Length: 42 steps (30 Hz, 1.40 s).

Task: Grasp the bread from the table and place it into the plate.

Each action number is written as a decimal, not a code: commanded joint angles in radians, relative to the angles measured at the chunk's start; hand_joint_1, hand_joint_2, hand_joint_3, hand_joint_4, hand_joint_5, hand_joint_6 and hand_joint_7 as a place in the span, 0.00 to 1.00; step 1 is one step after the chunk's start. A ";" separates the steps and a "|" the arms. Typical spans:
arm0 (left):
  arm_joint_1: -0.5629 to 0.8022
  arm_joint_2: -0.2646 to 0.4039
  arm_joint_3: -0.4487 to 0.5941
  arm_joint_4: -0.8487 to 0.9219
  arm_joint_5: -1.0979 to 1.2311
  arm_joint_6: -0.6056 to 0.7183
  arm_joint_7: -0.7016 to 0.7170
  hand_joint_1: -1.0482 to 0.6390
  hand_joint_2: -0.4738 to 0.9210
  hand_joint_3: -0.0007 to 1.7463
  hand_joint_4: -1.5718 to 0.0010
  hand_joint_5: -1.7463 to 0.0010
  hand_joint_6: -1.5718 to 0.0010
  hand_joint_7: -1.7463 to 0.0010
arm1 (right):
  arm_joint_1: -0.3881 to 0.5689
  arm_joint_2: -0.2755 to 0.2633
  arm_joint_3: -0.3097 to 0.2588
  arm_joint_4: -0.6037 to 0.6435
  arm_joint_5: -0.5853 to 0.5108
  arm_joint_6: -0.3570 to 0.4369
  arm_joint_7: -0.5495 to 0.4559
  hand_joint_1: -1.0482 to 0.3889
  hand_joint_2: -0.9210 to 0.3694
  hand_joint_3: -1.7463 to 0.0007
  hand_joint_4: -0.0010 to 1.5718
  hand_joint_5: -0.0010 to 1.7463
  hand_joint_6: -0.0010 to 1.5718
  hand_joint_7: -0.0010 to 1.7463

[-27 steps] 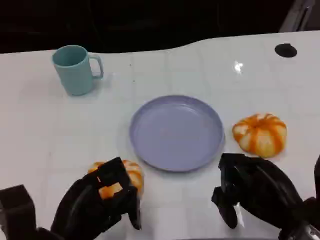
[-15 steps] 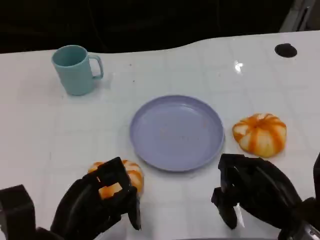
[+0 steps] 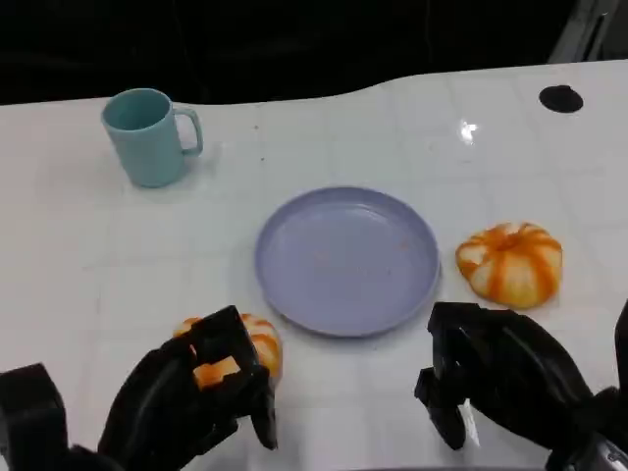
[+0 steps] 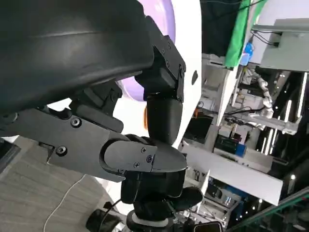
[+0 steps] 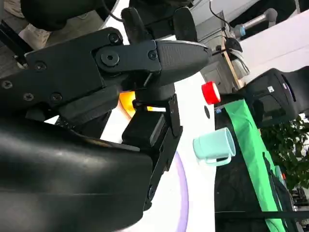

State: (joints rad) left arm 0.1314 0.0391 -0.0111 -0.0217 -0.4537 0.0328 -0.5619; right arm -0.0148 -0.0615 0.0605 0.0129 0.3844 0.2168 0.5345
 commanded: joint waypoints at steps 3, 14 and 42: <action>0.016 0.008 0.011 -0.065 0.019 -0.071 0.003 0.25 1.00 0.16 0.54 0.00 0.67 0.04 | 0.006 -0.008 -0.011 -0.015 0.013 0.000 0.010 0.08 0.00 0.80 0.82 0.94 0.71 0.89; -0.004 0.108 0.036 -0.101 0.473 -0.476 0.159 0.21 1.00 0.11 0.90 0.50 0.76 0.89 | 0.013 -0.007 -0.010 -0.034 0.016 0.014 0.005 0.09 0.00 0.80 0.82 0.93 0.70 0.89; -0.127 0.365 -0.150 -0.319 1.353 -0.079 0.148 0.13 1.00 0.03 0.86 0.77 0.86 0.99 | 0.018 -0.006 -0.005 -0.046 0.005 0.011 0.003 0.09 0.00 0.80 0.82 0.93 0.70 0.89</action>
State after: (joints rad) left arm 0.0341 0.3835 -0.1336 -0.3811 0.8827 -0.0732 -0.3864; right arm -0.0049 -0.0600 0.0583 -0.0213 0.3864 0.2272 0.5389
